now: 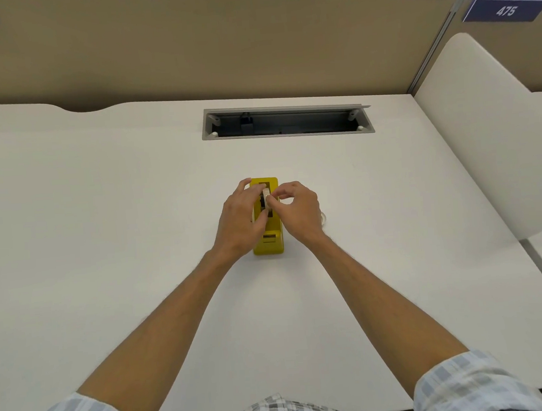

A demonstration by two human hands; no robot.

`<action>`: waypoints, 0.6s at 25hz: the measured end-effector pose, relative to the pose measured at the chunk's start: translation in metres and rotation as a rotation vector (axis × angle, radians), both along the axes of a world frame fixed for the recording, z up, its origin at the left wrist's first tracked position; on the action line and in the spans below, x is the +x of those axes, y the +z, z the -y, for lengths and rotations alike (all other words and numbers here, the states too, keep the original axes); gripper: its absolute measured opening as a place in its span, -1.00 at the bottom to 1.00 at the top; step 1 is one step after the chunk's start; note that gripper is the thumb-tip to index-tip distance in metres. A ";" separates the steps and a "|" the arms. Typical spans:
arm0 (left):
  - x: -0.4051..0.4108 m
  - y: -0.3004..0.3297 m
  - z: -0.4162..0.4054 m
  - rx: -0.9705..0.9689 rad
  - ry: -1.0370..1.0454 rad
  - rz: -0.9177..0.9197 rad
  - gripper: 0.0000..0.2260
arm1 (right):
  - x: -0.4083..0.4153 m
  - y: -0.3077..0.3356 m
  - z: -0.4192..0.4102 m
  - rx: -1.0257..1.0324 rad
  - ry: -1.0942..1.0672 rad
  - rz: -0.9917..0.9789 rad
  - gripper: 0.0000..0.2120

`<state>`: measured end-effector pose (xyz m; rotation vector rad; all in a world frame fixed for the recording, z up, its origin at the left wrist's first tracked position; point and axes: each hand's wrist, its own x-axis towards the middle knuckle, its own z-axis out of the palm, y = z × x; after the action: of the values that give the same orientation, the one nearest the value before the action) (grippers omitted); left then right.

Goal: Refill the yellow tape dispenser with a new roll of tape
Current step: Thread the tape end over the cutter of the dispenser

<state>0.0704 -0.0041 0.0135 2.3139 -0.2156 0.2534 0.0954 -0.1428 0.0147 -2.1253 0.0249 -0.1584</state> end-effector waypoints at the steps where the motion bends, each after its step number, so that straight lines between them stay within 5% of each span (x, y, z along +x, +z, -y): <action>1: 0.004 0.001 0.000 0.032 0.002 -0.049 -0.60 | 0.000 0.000 0.000 0.001 0.001 0.001 -0.88; 5: 0.016 0.000 -0.002 0.165 -0.053 -0.108 -0.60 | -0.001 0.000 0.000 -0.011 0.008 -0.001 -0.90; 10: 0.007 0.000 -0.001 0.073 -0.054 -0.021 -0.77 | -0.002 0.002 0.001 -0.023 -0.001 0.003 -0.88; 15: -0.002 0.002 0.000 0.064 -0.048 0.027 -0.67 | -0.001 0.001 0.001 -0.020 -0.003 -0.001 -0.84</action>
<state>0.0680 -0.0038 0.0152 2.3664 -0.2956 0.2567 0.0939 -0.1439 0.0157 -2.1455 0.0268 -0.1603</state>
